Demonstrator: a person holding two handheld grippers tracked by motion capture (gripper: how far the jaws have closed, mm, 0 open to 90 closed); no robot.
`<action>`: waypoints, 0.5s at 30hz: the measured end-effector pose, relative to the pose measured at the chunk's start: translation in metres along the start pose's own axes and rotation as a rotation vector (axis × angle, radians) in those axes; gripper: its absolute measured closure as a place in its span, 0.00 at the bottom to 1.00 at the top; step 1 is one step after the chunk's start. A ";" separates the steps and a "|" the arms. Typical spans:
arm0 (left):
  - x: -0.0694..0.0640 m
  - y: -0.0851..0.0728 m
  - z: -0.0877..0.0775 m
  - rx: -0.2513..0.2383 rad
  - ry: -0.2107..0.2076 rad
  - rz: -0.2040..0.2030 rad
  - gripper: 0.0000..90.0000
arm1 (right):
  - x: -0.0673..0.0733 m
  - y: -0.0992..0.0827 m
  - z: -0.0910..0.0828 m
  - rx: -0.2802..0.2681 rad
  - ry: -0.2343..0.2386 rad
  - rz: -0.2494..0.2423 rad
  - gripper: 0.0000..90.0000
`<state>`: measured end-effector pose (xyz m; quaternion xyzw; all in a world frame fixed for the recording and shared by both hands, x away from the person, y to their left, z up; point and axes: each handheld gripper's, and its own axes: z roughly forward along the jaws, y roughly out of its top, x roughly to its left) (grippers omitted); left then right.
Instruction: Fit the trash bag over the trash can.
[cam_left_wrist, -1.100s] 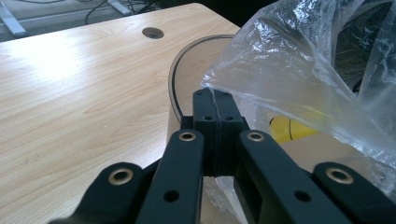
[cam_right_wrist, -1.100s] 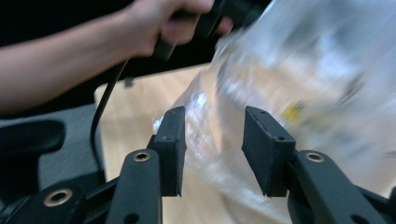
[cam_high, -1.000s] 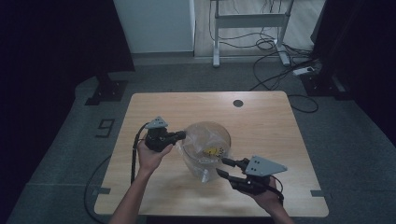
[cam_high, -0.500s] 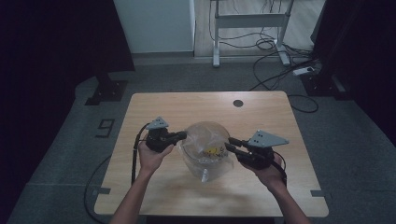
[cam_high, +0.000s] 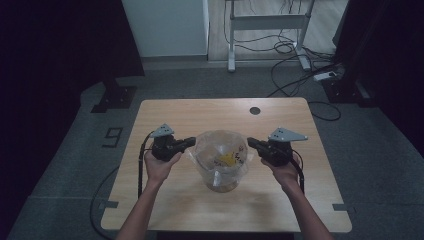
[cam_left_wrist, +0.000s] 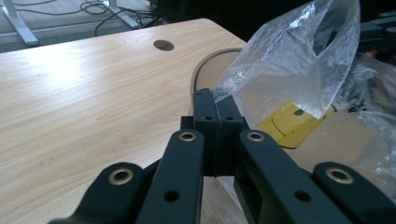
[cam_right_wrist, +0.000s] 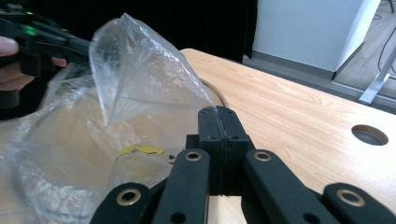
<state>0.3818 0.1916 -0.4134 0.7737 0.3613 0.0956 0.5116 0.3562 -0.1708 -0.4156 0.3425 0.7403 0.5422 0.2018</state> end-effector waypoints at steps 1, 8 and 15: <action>0.001 0.000 0.000 -0.002 0.000 -0.003 1.00 | -0.002 0.000 0.002 0.002 -0.007 -0.002 0.99; 0.006 -0.001 -0.002 -0.004 0.015 -0.010 1.00 | -0.012 -0.003 0.013 0.010 -0.025 0.011 0.99; 0.007 -0.002 0.000 -0.004 0.035 0.010 1.00 | -0.016 -0.005 0.022 0.004 -0.036 0.021 0.99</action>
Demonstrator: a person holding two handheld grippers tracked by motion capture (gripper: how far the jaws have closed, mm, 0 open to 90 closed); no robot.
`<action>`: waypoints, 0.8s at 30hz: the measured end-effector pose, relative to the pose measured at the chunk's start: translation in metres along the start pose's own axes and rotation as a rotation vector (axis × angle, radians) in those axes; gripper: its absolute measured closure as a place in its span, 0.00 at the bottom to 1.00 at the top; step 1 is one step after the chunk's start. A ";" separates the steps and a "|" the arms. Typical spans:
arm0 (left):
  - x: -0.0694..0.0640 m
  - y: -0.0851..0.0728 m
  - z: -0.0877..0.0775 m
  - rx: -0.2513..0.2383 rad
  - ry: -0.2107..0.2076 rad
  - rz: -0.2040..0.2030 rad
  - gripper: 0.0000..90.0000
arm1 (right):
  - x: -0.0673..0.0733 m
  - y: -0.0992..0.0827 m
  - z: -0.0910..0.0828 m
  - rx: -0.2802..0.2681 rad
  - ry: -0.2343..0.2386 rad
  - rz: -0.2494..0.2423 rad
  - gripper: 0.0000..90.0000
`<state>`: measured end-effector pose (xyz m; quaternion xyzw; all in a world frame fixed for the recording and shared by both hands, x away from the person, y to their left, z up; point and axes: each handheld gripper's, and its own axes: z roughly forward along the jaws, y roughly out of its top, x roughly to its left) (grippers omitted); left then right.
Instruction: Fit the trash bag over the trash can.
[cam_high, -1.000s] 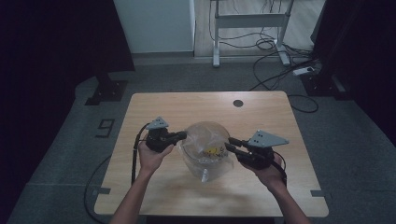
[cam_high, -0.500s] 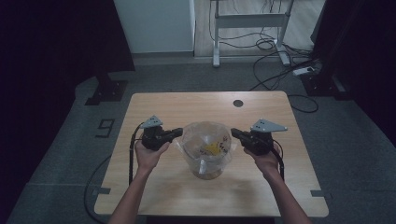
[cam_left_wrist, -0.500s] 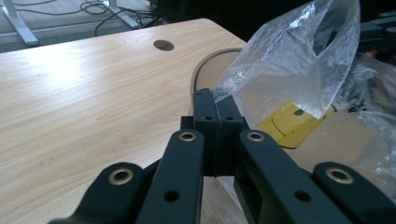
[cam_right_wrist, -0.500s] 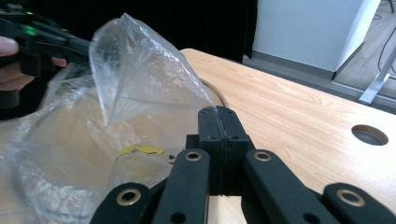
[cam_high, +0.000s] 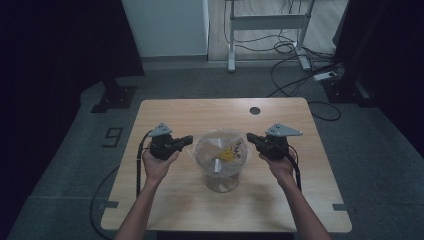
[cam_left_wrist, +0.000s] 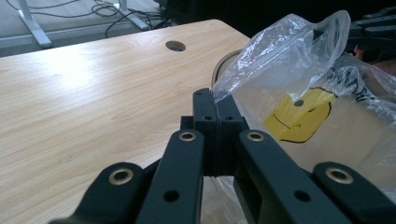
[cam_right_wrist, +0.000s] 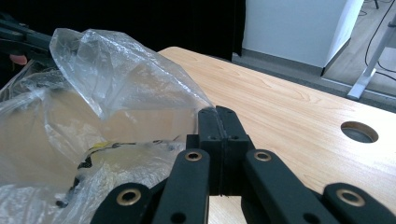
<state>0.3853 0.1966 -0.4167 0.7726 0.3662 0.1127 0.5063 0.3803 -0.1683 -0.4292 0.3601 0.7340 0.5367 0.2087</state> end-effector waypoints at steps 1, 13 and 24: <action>0.000 0.000 0.000 -0.001 0.004 0.003 1.00 | 0.000 0.000 0.001 0.001 -0.001 -0.001 0.99; 0.007 -0.002 0.012 0.035 0.025 -0.012 1.00 | -0.008 -0.007 0.015 0.033 -0.014 0.020 1.00; 0.014 -0.008 0.024 0.066 0.017 -0.041 1.00 | -0.015 -0.018 0.029 0.067 -0.008 0.056 1.00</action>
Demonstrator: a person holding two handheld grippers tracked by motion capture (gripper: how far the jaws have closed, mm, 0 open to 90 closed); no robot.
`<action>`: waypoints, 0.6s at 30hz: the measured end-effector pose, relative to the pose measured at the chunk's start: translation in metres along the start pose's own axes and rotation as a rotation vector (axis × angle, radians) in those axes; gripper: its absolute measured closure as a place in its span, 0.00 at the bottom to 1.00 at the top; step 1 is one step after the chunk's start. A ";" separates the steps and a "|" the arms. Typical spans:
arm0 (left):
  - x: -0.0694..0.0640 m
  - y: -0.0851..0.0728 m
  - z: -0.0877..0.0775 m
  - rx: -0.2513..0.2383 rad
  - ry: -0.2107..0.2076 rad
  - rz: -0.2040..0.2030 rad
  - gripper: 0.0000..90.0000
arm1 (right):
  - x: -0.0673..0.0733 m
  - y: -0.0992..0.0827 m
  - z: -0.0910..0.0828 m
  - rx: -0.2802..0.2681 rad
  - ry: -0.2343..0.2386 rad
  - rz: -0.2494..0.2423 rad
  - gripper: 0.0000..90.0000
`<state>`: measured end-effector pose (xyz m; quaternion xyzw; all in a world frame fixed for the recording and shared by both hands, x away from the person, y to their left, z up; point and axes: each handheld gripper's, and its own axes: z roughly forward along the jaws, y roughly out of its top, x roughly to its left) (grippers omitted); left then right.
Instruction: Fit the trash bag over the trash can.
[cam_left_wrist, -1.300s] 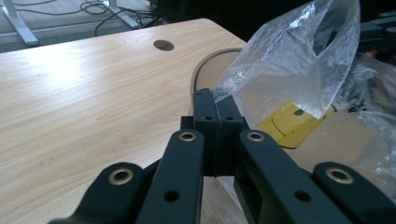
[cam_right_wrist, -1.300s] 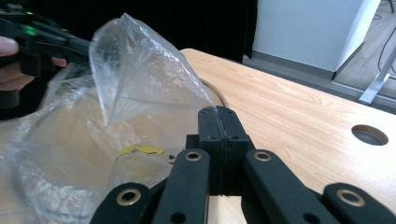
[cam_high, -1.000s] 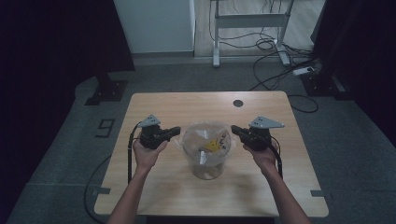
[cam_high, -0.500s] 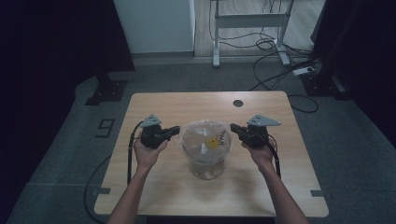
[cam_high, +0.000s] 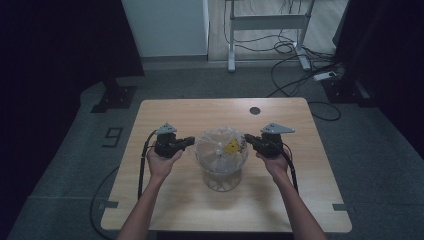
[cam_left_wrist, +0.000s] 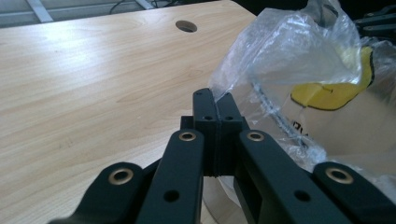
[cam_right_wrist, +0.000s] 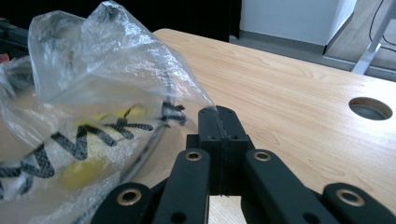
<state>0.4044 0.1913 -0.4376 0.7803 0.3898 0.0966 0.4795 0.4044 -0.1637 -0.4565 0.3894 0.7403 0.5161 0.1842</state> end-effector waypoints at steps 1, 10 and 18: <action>0.001 -0.002 0.002 0.003 -0.003 -0.006 1.00 | 0.000 -0.001 0.001 0.006 0.001 0.002 1.00; 0.002 -0.009 0.005 0.021 -0.018 -0.018 1.00 | 0.002 -0.011 0.008 0.055 0.016 0.015 1.00; 0.000 -0.010 0.013 0.047 -0.032 -0.029 1.00 | 0.000 -0.015 0.014 0.102 0.040 0.034 1.00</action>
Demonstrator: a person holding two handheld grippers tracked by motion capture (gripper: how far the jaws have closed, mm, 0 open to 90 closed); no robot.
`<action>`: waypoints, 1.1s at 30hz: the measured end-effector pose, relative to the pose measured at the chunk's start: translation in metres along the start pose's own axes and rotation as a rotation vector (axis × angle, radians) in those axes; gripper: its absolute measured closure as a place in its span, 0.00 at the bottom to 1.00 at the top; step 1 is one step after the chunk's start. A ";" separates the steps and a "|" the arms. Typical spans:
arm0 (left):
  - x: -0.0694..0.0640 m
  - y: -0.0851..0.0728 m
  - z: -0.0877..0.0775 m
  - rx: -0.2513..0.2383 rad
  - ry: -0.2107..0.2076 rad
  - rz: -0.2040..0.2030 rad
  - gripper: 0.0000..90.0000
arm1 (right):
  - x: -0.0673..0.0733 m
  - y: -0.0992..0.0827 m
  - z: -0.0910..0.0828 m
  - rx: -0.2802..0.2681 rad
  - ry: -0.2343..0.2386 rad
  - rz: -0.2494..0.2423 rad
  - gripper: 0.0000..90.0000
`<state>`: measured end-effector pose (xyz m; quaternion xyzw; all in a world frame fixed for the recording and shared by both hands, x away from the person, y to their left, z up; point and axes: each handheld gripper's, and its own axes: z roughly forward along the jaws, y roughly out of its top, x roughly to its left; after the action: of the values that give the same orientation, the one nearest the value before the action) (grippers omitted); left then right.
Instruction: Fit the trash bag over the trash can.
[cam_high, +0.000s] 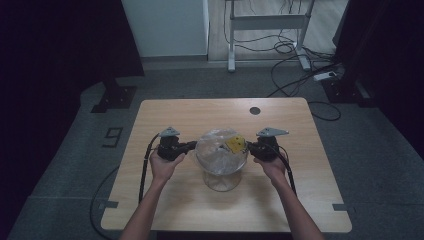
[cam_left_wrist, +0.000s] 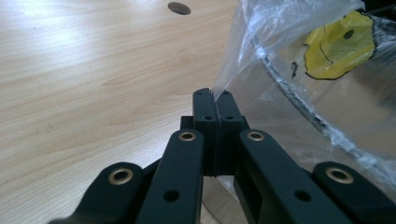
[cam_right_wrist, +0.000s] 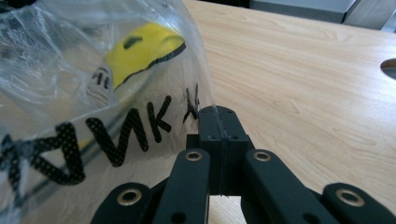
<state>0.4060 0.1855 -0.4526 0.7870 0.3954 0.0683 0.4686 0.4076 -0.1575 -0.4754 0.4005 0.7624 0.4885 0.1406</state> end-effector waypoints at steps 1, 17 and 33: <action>0.000 0.000 0.000 0.001 0.002 0.001 1.00 | 0.000 0.000 0.000 0.003 0.001 0.003 1.00; 0.000 0.001 0.006 0.030 -0.014 -0.010 1.00 | -0.004 -0.003 0.005 0.050 -0.004 0.010 1.00; 0.003 0.005 0.016 0.070 -0.022 -0.026 1.00 | -0.007 0.003 0.011 0.083 -0.004 0.024 1.00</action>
<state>0.4186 0.1752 -0.4578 0.7983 0.4026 0.0394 0.4461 0.4203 -0.1552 -0.4796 0.4163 0.7767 0.4574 0.1196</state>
